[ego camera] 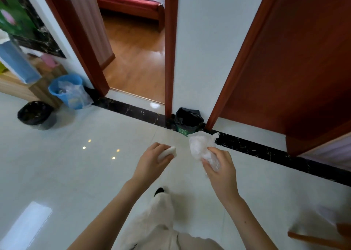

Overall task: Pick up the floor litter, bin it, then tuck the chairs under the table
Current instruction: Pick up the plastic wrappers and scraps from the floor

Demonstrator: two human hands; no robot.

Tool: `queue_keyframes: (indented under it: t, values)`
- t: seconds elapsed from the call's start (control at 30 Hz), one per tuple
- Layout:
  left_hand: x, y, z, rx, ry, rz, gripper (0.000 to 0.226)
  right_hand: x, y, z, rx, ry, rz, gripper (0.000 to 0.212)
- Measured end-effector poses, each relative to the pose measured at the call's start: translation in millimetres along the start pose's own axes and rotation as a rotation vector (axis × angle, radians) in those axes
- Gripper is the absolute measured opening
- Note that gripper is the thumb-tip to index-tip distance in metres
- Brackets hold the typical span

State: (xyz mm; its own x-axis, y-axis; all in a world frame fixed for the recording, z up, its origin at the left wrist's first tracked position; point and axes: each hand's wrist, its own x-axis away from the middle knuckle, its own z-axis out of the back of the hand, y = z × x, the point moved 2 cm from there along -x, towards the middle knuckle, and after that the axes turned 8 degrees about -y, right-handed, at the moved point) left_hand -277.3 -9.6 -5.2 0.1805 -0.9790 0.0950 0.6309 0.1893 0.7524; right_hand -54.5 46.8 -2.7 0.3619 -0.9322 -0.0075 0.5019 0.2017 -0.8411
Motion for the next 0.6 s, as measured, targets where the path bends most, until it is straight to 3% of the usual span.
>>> queue_keyframes:
  t: [0.23, 0.6]
  values:
    - [-161.0, -0.5, 40.2, -0.127, -0.139, -0.185, 0.018, -134.2, -1.4, -8.4, 0.010, 0.097, -0.073, 0.033]
    - [-352.2, -38.7, -6.6, -0.133, -0.231, -0.062, 0.017, -321.5, 80.7, -1.8, 0.091, 0.017, -0.136, 0.034]
